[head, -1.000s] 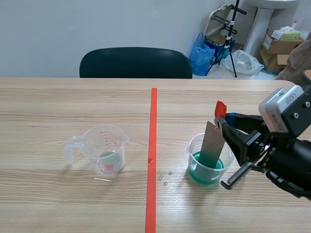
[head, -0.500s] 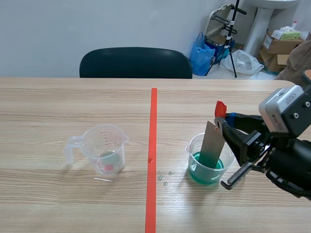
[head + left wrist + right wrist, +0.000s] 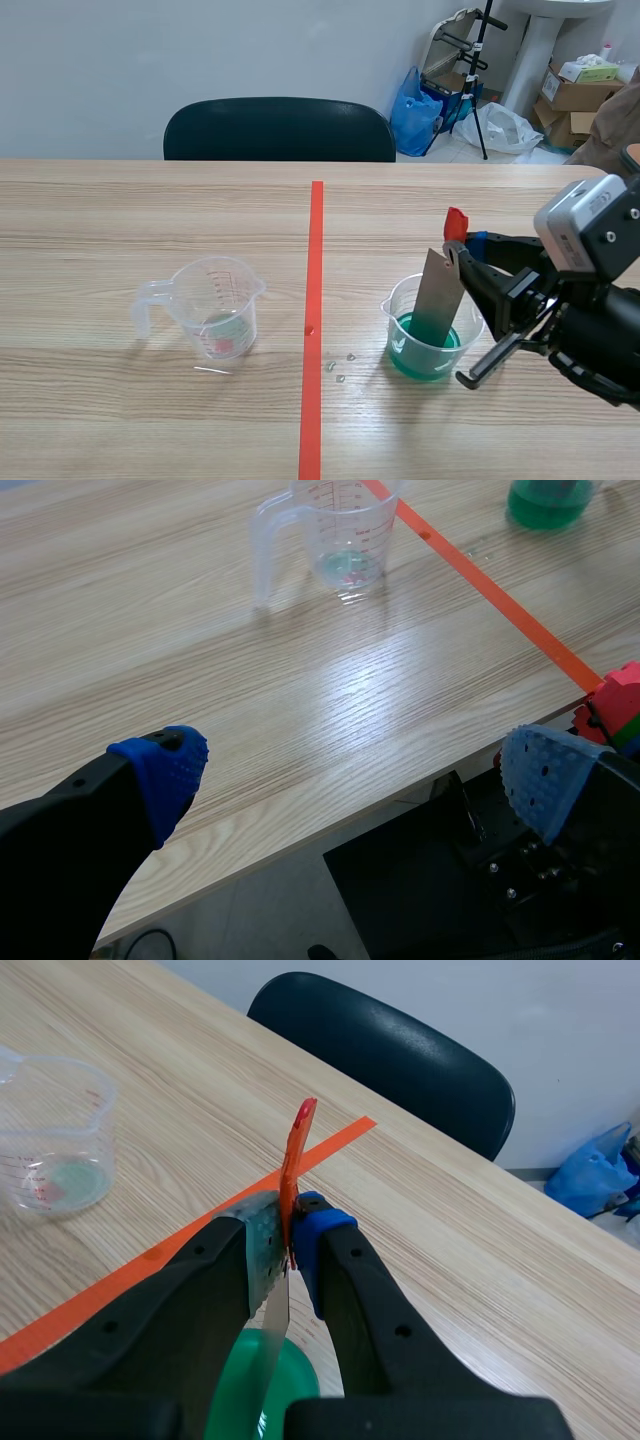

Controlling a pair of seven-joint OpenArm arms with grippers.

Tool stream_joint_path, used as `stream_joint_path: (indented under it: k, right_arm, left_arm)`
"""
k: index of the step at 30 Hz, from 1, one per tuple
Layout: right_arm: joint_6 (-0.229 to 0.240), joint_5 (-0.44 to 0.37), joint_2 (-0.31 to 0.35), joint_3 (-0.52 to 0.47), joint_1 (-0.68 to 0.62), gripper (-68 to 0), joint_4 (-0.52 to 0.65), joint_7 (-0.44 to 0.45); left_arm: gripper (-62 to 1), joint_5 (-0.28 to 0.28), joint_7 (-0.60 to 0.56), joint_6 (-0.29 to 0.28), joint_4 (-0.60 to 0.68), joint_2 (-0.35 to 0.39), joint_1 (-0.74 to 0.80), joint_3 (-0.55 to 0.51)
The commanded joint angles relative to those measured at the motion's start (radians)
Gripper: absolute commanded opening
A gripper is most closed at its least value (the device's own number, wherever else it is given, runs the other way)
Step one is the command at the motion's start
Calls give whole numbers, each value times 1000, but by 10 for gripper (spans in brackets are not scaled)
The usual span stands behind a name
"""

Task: Do the redox reaction experiment

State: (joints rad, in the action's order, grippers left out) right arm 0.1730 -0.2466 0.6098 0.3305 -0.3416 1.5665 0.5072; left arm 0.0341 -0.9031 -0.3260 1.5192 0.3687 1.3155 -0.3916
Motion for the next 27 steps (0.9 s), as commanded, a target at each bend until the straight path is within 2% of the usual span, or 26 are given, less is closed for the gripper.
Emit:
stream_joint_path:
  k: [1,16,27]
  right_arm:
    - [0,0,13,-24,-4,-662,21,-13]
    - [0,0,19,-163,-147,-662,236,-60]
    - [0,-31,19,-220,-166,-662,351,-156]
  left_arm:
    - [14,6,-20,-2,6,-5,1,-3]
    - [14,6,-21,-2,6,-5,1,-3]
    - [14,6,-20,-2,6,-5,1,-3]
